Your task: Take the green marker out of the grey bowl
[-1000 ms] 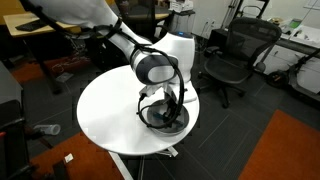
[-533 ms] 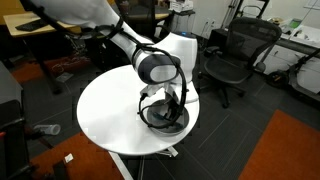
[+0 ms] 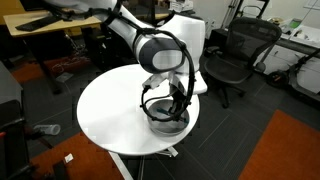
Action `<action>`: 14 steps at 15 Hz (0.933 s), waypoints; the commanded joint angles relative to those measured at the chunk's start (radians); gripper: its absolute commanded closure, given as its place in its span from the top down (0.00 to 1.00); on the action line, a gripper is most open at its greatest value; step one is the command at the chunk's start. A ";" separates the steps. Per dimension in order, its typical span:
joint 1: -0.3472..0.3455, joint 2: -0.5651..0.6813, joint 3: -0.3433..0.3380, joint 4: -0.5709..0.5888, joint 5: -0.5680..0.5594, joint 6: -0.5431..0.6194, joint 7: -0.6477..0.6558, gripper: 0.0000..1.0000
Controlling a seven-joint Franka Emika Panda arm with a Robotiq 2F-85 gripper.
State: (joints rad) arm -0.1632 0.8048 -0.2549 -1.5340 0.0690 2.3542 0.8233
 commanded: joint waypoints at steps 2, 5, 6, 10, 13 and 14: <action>0.005 -0.134 -0.021 -0.086 -0.012 -0.026 -0.060 0.05; 0.017 -0.212 -0.034 -0.138 -0.021 -0.036 -0.075 0.05; 0.027 -0.241 -0.042 -0.159 -0.030 -0.044 -0.063 0.05; 0.072 -0.359 -0.051 -0.250 -0.083 -0.057 -0.020 0.05; 0.111 -0.449 -0.045 -0.319 -0.134 -0.076 0.029 0.05; 0.121 -0.472 -0.040 -0.335 -0.151 -0.084 0.045 0.05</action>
State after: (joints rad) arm -0.0870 0.4501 -0.2895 -1.7647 -0.0312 2.3006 0.8114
